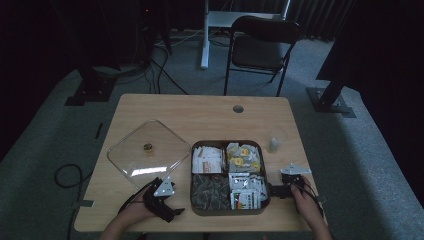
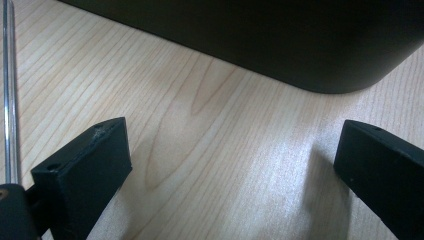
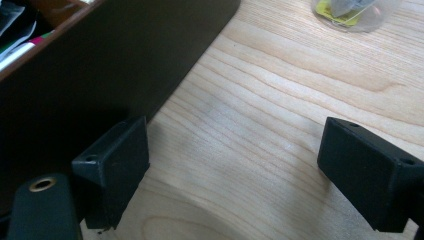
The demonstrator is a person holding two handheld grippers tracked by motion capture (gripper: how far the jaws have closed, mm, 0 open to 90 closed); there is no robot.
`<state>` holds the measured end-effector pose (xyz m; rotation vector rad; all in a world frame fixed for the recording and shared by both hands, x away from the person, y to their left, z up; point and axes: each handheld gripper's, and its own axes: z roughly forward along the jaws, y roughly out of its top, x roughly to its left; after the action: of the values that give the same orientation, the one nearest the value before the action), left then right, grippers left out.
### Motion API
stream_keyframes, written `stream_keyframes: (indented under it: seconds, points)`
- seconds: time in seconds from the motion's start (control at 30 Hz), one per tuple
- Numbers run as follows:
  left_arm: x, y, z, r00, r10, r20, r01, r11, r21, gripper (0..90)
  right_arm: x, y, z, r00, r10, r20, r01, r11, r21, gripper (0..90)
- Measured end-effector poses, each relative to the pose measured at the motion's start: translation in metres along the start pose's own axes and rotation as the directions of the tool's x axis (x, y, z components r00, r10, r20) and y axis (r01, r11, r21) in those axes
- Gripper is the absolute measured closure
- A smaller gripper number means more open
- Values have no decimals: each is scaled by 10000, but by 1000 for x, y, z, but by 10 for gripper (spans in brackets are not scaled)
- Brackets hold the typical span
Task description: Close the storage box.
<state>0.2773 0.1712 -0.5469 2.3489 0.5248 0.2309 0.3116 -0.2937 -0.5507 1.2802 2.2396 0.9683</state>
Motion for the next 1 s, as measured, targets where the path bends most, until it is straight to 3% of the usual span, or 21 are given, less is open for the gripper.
stream_keyframes:
  seconds: [0.4,0.63,0.73,0.87,1.0]
  points:
    - [8,-1,-7,9977,-576,-344,571,9982,-166,22,0,0,0,10000,-3,21,3,10000,12,124]
    - [18,1,-18,9905,-1033,-913,982,9934,-585,22,0,0,0,10000,3,21,-3,10000,3,124]
    - [22,2,-21,9856,-1162,-1229,1084,9918,-682,22,0,0,0,10000,9,20,-9,10000,7,124]
    - [28,3,-25,9725,-1505,-1777,1377,9870,-823,23,0,0,0,10000,11,21,-11,10000,7,124]
    - [37,2,-29,9612,-1858,-2037,1660,9799,-1109,23,0,0,0,10000,9,21,-9,10000,2,124]
